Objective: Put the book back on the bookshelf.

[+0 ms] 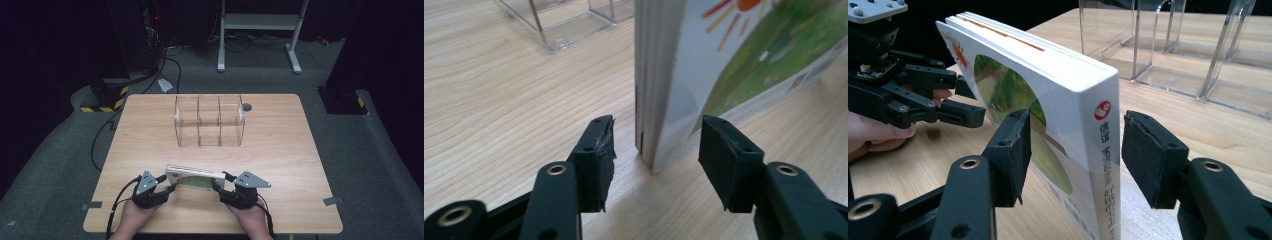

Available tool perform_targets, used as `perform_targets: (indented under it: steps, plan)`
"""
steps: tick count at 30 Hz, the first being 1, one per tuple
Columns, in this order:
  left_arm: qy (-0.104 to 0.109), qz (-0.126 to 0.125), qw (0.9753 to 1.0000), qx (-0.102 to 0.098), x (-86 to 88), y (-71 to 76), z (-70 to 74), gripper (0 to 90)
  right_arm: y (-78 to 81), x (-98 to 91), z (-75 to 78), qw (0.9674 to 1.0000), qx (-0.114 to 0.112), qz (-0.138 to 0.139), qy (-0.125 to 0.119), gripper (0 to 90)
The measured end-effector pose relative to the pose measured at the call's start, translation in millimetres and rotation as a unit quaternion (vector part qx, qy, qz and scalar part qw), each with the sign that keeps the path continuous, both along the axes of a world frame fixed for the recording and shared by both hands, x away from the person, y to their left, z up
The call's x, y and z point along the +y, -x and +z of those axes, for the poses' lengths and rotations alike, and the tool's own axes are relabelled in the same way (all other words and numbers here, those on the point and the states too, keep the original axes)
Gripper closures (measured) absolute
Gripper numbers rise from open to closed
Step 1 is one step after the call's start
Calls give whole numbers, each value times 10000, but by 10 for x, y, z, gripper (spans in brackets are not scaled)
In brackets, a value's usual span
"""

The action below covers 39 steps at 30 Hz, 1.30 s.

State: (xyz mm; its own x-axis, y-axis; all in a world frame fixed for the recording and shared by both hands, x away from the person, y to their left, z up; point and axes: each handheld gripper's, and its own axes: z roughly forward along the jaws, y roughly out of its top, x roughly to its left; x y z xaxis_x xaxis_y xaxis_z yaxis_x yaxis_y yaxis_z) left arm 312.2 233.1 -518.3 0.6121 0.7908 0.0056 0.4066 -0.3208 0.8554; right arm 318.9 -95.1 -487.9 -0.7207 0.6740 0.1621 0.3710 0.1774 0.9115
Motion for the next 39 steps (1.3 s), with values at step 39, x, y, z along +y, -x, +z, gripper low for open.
perform_targets:
  steps: [39]
  plan:
    - [-243,1205,9922,188,553,7,-25,480,-82,191,85,9951,-610,755,160,748]
